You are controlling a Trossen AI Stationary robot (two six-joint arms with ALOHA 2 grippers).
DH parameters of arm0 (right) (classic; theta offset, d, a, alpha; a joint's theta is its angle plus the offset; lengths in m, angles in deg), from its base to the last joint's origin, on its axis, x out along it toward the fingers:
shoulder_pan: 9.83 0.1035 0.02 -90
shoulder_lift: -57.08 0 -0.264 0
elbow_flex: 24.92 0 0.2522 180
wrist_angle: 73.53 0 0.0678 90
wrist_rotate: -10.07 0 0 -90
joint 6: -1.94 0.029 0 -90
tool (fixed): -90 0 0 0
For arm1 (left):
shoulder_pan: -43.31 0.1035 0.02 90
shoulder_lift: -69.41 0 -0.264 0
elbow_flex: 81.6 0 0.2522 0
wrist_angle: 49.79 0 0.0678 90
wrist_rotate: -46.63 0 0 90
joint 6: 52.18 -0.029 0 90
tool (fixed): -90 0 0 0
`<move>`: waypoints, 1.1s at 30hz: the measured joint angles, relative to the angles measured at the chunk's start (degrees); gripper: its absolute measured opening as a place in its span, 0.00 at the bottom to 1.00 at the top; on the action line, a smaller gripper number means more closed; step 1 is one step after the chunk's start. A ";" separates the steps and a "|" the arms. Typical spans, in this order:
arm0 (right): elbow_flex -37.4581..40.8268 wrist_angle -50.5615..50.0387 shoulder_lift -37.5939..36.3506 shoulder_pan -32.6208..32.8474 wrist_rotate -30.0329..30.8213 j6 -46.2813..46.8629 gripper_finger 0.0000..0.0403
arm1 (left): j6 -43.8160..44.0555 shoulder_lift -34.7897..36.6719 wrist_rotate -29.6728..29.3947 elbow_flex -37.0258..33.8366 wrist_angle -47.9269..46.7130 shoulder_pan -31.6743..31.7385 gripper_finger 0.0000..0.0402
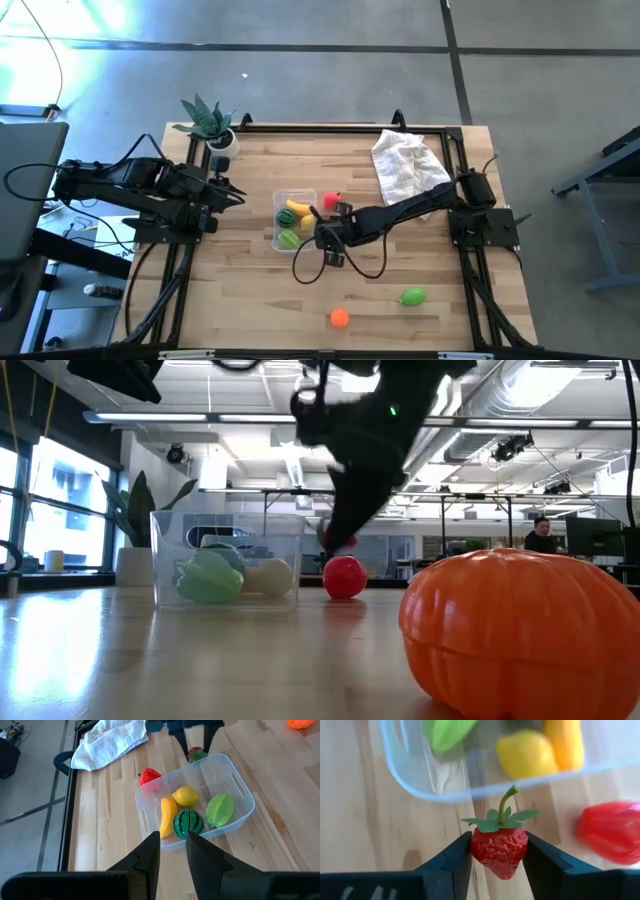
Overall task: Pick and placing Produce into tupperware
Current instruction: Put the strawberry into the bin
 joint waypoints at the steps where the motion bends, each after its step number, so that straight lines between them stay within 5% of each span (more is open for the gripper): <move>1: -1.38 -1.11 -0.04 0.04 0.29 -0.29 0.36 | 0.00 0.01 0.01 0.00 0.00 -0.02 0.21; 12: -17.87 -10.67 -0.22 0.19 4.18 -7.11 0.36 | 0.00 0.01 0.00 0.00 0.00 -0.02 0.21; 23: -17.70 -5.43 1.98 -6.12 -12.66 -8.77 0.36 | 0.00 0.01 0.00 0.00 0.00 -0.02 0.21; 33: -17.59 -1.29 8.71 -6.93 -19.41 -10.78 0.36 | 0.02 0.01 -0.01 0.00 0.00 -0.01 0.21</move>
